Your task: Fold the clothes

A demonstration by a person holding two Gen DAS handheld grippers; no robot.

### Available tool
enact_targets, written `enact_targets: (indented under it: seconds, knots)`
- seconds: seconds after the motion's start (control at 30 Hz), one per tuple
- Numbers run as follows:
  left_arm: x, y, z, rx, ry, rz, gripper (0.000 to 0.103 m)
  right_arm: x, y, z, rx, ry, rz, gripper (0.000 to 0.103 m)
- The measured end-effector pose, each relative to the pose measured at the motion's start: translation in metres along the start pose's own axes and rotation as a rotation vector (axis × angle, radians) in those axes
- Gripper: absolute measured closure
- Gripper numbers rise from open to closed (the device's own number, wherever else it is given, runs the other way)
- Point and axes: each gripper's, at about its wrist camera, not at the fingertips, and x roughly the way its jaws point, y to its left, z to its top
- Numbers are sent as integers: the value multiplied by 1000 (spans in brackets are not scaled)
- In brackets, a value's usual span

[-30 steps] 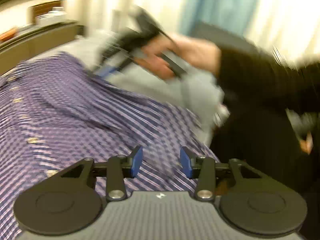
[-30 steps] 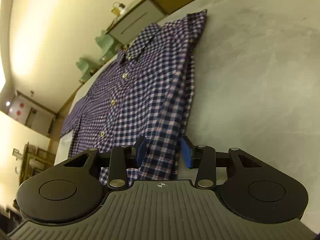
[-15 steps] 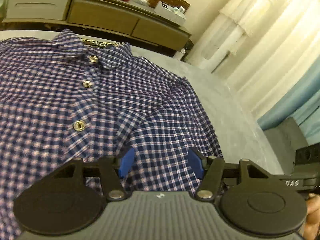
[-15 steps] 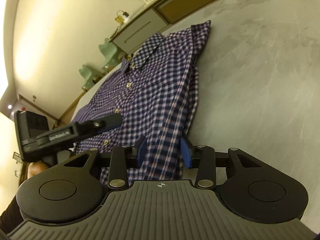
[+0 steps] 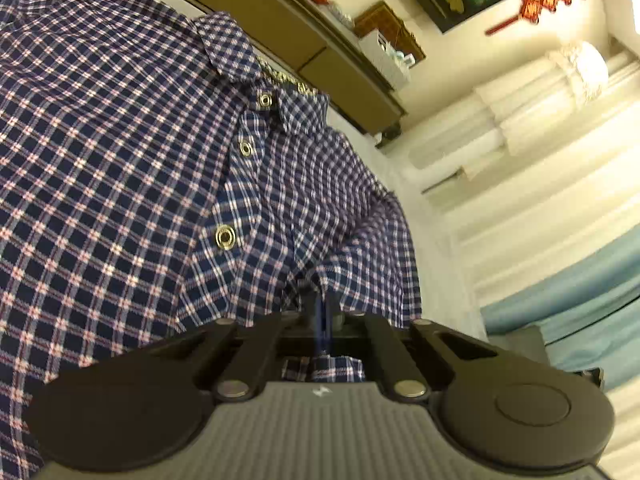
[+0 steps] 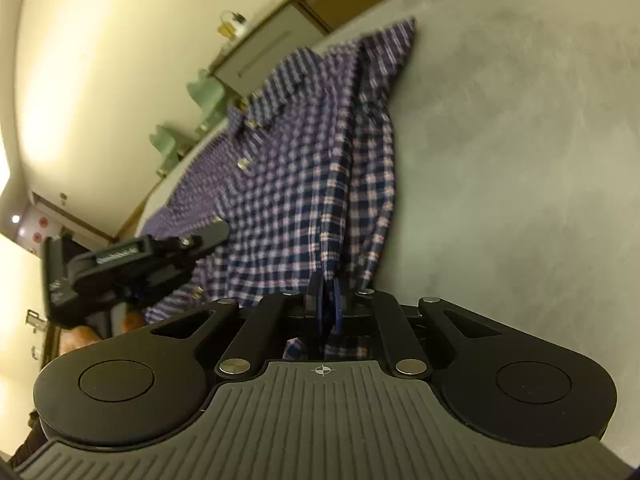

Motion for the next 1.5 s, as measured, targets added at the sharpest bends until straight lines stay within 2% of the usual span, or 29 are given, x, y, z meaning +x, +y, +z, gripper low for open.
enact_targets:
  seconds: [0.07,0.13,0.2,0.27,0.3,0.37,0.47,0.53,0.63,0.67,0.7,0.83,0.87,0.9,0.97,1.03,1.07,1.13,1.2,1.27,1.33,1.37,1.4,1.43,1.47,1.5]
  knots:
    - [-1,-8,1,30,-16,24,86,-3,2,1,-6,8,-15,94]
    - [-11,-17,2,65,-61,49,73,-5,5,1,-24,23,-25,90]
    - [-26,-31,-1,124,-112,76,71,-7,10,0,-62,47,-23,75]
    - [-44,-48,-17,195,-124,35,71,-11,16,-4,-102,63,-19,60]
    - [-51,-54,-26,217,-100,-5,71,-15,18,-7,-118,65,-20,58]
    - [-62,-61,-53,262,-6,-90,71,-21,20,-18,-136,84,-6,58]
    - [-73,-74,-106,362,134,-158,71,-29,23,-40,-143,117,30,58]
    - [-84,-83,-142,454,193,-169,71,-34,28,-56,-143,135,49,56]
    - [-103,-90,-188,588,240,-157,61,-42,35,-84,-143,140,61,56]
    - [-108,-88,-197,608,252,-158,55,-46,36,-93,-142,141,64,56]
    - [-111,-85,-207,621,262,-154,54,-50,38,-102,-140,141,68,56]
    - [-122,-75,-235,683,265,-72,57,-68,40,-137,-109,118,76,57]
    - [-124,-73,-238,695,253,-50,60,-72,39,-145,-96,105,74,60]
    - [-127,-72,-240,702,235,-31,65,-77,38,-153,-82,91,73,67]
    - [-132,-71,-242,704,210,-15,69,-86,36,-170,-54,65,70,74]
    - [-138,-67,-241,712,194,-19,69,-88,28,-176,16,48,92,76]
    - [-141,-67,-243,732,185,-21,68,-89,23,-178,51,40,103,76]
    - [-143,-73,-252,802,166,-25,58,-92,15,-184,121,24,124,75]
    - [-147,-76,-261,867,152,-29,46,-93,8,-189,188,11,152,65]
    - [-151,-74,-271,917,150,-28,45,-93,8,-194,203,9,178,61]
    - [-141,-80,-276,974,143,6,45,-90,14,-195,177,17,179,62]
    - [-138,-81,-279,1005,132,34,47,-88,17,-196,163,21,179,71]
    - [-136,-81,-279,1026,128,55,61,-87,19,-195,166,18,196,84]
    - [-135,-81,-278,1036,131,64,75,-87,21,-194,168,15,214,85]
    - [-137,-81,-274,1032,126,68,91,-85,18,-194,225,12,277,87]
    - [-141,-81,-268,1019,108,66,91,-83,15,-195,284,8,340,87]
